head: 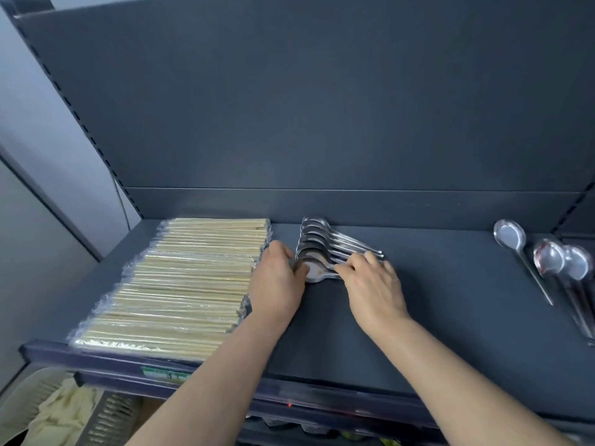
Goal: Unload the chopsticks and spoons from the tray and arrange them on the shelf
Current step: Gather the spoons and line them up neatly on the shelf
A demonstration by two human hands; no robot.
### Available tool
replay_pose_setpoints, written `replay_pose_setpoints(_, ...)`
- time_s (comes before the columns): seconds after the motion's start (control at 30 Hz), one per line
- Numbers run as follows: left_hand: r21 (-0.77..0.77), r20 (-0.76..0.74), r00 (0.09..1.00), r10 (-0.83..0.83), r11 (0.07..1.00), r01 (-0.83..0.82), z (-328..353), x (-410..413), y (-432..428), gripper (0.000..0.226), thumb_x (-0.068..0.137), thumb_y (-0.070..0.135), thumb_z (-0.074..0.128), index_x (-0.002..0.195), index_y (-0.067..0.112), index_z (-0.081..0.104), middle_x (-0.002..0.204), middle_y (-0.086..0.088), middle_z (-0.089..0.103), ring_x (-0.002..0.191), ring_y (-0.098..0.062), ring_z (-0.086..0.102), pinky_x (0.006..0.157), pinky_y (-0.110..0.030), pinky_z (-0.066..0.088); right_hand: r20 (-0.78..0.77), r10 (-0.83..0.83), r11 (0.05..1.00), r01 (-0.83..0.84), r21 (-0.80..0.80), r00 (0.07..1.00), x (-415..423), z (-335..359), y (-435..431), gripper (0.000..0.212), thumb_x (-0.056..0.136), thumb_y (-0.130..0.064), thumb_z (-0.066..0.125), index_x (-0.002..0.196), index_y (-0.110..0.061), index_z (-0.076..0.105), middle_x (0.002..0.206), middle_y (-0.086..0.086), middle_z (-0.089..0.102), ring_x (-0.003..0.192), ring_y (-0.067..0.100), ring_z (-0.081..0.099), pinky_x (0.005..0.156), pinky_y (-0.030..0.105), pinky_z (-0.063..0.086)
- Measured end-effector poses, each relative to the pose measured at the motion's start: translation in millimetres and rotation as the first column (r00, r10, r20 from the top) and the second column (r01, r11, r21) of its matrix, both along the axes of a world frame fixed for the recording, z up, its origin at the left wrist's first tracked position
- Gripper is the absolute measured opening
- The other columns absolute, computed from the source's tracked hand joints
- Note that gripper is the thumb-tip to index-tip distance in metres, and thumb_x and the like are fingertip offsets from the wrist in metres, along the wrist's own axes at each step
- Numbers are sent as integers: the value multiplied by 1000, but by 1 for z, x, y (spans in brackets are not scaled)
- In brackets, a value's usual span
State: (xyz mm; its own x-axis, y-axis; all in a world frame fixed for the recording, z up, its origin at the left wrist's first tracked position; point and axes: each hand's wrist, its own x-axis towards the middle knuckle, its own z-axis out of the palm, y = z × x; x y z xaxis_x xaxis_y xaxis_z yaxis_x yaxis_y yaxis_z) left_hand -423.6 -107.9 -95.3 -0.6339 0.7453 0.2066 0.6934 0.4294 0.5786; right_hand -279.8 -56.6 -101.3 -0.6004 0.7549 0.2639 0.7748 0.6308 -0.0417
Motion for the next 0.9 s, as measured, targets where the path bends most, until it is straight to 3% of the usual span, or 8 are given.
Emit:
replay_pose_setpoints(0.13, -3, -133, 985, -106, 994, 106, 6, 7, 5, 16, 87, 30, 62, 96, 20, 54, 100, 4, 60, 91, -20, 59, 67, -31, 40, -55, -16, 998, 20, 68, 998, 0, -2, 1, 35, 48, 2, 82, 74, -20, 71, 76, 0, 60, 76, 25, 61, 63, 36, 50)
replay_pose_setpoints(0.3, -45, -148, 948, -281, 960, 277, 13, 33, 25, 9, 87, 23, 59, 94, 20, 62, 99, 2, 64, 94, -20, 59, 73, -33, 48, -83, 25, 996, -18, 90, 996, 19, -1, 6, 36, 44, 1, 84, 70, -18, 69, 74, -1, 60, 73, 25, 62, 56, 32, 50)
replay_pose_setpoints(0.53, -164, -131, 860, -494, 866, 472, 8, 105, 70, 13, 86, 24, 59, 97, 18, 65, 101, -4, 66, 98, -25, 60, 77, -34, 48, -67, -233, 969, 238, 62, 970, 109, -1, 26, 36, 53, 1, 79, 79, -22, 71, 79, -4, 62, 76, 23, 59, 59, 33, 46)
replay_pose_setpoints(0.7, -185, 17, 788, -615, 773, 607, 9, 182, 102, 16, 86, 26, 61, 101, 21, 65, 104, 1, 68, 102, -22, 61, 83, -32, 50, -53, -440, 898, 440, -9, 896, 186, 5, 35, 39, 56, -5, 84, 88, -24, 73, 86, -4, 65, 83, 24, 60, 64, 33, 48)
replay_pose_setpoints(0.8, -184, 120, 769, -628, 747, 638, 9, 218, 121, 24, 87, 28, 62, 109, 19, 60, 107, 3, 66, 104, -20, 59, 86, -32, 49, -27, -550, 835, 548, -51, 835, 224, 13, 41, 31, 85, -22, 65, 116, -26, 63, 111, -4, 62, 107, 22, 52, 81, 35, 43)
replay_pose_setpoints(0.9, -152, 165, 776, -608, 762, 629, 9, 249, 139, 32, 89, 31, 61, 114, 13, 54, 108, 0, 64, 104, -21, 59, 83, -30, 47, -58, -632, 773, 624, -114, 773, 256, 14, 51, 37, 95, -34, 50, 130, -22, 49, 122, -1, 55, 116, 22, 46, 89, 34, 41)
